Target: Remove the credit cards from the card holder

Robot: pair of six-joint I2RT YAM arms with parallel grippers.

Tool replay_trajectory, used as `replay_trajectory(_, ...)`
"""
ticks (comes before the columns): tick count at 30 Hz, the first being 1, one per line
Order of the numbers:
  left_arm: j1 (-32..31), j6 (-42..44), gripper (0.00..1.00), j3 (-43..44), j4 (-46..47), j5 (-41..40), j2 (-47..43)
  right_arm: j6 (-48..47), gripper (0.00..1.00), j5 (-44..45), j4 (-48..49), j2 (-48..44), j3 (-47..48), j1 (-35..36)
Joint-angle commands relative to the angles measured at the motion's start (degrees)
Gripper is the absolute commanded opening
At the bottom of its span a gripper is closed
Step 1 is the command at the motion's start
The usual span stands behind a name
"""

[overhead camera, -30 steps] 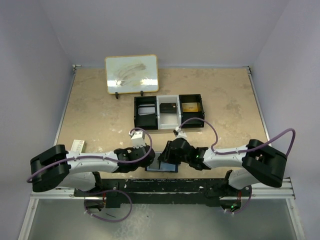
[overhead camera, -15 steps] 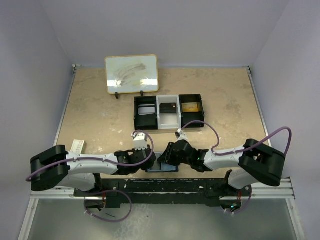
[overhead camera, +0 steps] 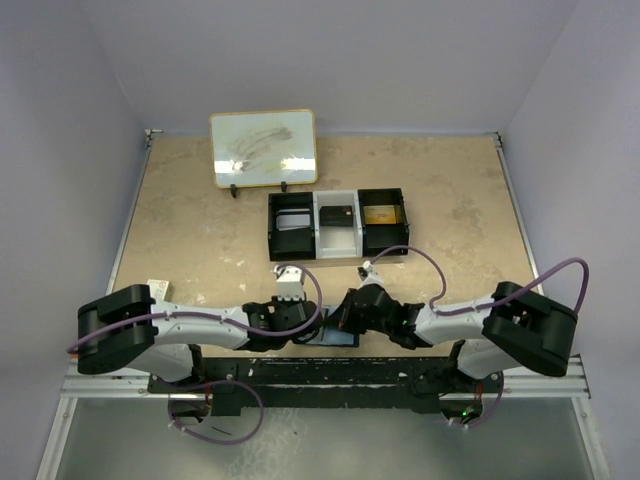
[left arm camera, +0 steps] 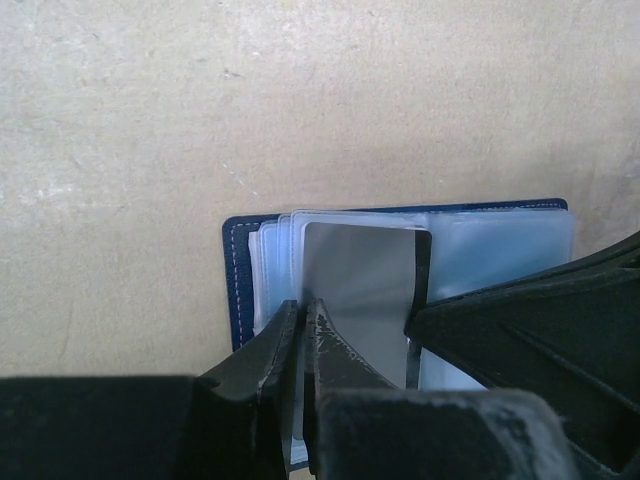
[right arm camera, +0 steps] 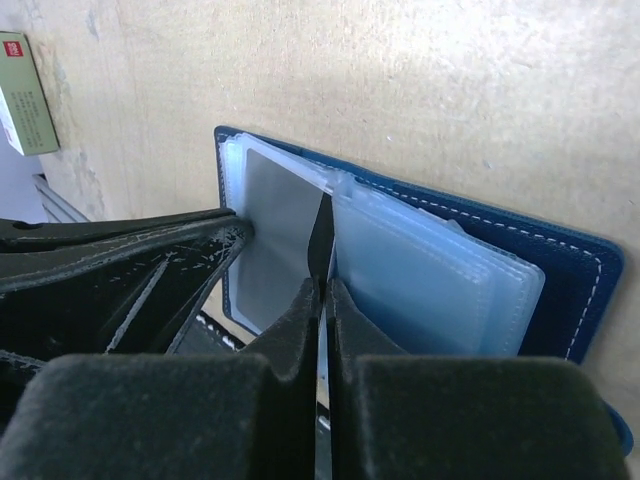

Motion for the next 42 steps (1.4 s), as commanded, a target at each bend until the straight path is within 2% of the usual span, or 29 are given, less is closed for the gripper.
replay_trajectory(1,-2.0,-2.2,0.0,-0.4,-4.0,5.0,3.3,-0.1,0.0,1.0,-0.5,-5.1,-1.7,0.2)
replay_trajectory(8,-2.2,-3.7,0.0,-0.7,-5.3,3.1,2.0,0.0,0.0,2.7,-5.0,-12.7,-4.9,-0.6)
replay_trajectory(15,-2.3,-4.3,0.0,-1.0,-5.1,2.3,1.1,-1.1,0.0,0.2,-4.1,-17.8,-8.1,-1.8)
replay_trajectory(18,-2.3,-4.2,0.0,-0.8,-4.7,2.6,1.1,-2.3,0.19,-1.9,-2.5,-17.3,-7.3,-1.9)
replay_trajectory(20,-2.3,-4.2,0.0,-0.7,-4.8,2.6,1.0,-2.8,0.25,-3.6,-0.3,-15.9,-6.9,-1.9)
replay_trajectory(24,-2.3,-4.7,0.0,-1.0,-4.8,2.6,0.6,-3.3,0.29,-3.7,5.0,-11.9,-6.1,-1.8)
replay_trajectory(27,-2.3,-5.2,0.0,-1.6,-4.6,2.6,-0.3,-3.0,0.36,-4.1,6.3,-8.3,-5.3,-1.8)
replay_trajectory(35,-2.3,-6.2,0.0,-3.6,-2.5,3.5,-2.3,1.0,0.37,-0.6,1.4,-2.2,-3.8,-1.8)
replay_trajectory(38,-2.3,-6.0,0.0,-4.9,1.3,5.0,-2.3,-3.2,0.36,-0.8,1.0,0.5,-0.6,-1.8)
replay_trajectory(42,-2.3,-6.3,0.0,-6.1,4.7,5.8,-2.3,-8.3,0.3,-2.5,4.4,1.4,0.7,-1.5)
